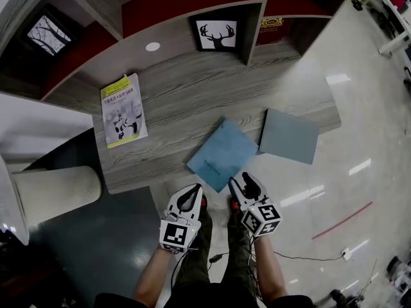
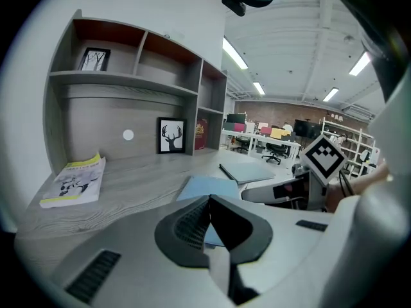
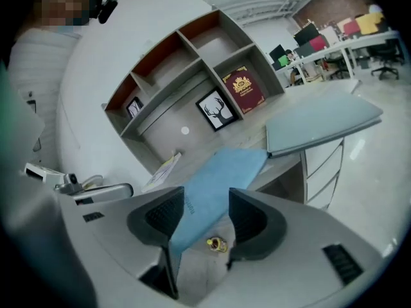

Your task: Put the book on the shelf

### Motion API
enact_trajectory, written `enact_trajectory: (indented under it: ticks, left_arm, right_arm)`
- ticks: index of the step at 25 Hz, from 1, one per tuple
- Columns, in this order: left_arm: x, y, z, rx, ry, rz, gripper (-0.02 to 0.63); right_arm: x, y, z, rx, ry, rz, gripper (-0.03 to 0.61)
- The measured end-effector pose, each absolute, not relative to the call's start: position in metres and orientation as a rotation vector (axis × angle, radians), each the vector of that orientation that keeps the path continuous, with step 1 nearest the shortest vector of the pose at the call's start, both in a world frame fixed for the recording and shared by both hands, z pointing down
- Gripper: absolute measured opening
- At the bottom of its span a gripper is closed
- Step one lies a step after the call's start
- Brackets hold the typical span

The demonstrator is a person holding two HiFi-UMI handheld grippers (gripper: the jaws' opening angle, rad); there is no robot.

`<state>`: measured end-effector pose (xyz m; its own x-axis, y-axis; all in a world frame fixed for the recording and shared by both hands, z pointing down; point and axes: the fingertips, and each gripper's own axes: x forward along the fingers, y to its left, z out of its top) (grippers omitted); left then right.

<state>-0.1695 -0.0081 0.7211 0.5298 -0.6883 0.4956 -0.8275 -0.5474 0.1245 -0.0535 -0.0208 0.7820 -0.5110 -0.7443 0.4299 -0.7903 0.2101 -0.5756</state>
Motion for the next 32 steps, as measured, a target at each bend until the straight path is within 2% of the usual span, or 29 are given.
enact_trajectory:
  ticks: [3, 5, 16, 19, 32]
  left_arm:
    - [-0.169, -0.009, 0.728, 2.413, -1.246, 0.574, 0.006]
    - [-0.17, -0.01, 0.733, 2.406, -1.242, 0.583, 0.006]
    - [-0.183, -0.016, 0.753, 2.345, -1.255, 0.637, 0.006]
    - [-0.183, -0.019, 0.753, 2.341, -1.255, 0.639, 0.006]
    - [-0.181, -0.021, 0.737, 2.347, -1.275, 0.614, 0.006]
  right_arm:
    - [-0.055, -0.025, 0.798, 1.52, -2.366, 1.296, 0.256]
    - [-0.057, -0.027, 0.807, 1.517, -2.35, 1.338, 0.265]
    - [-0.072, -0.038, 0.834, 1.464, -2.339, 1.462, 0.265]
    - [-0.077, -0.038, 0.833, 1.452, -2.351, 1.419, 0.225]
    - [-0.073, -0.039, 0.814, 1.469, -2.394, 1.433, 0.139]
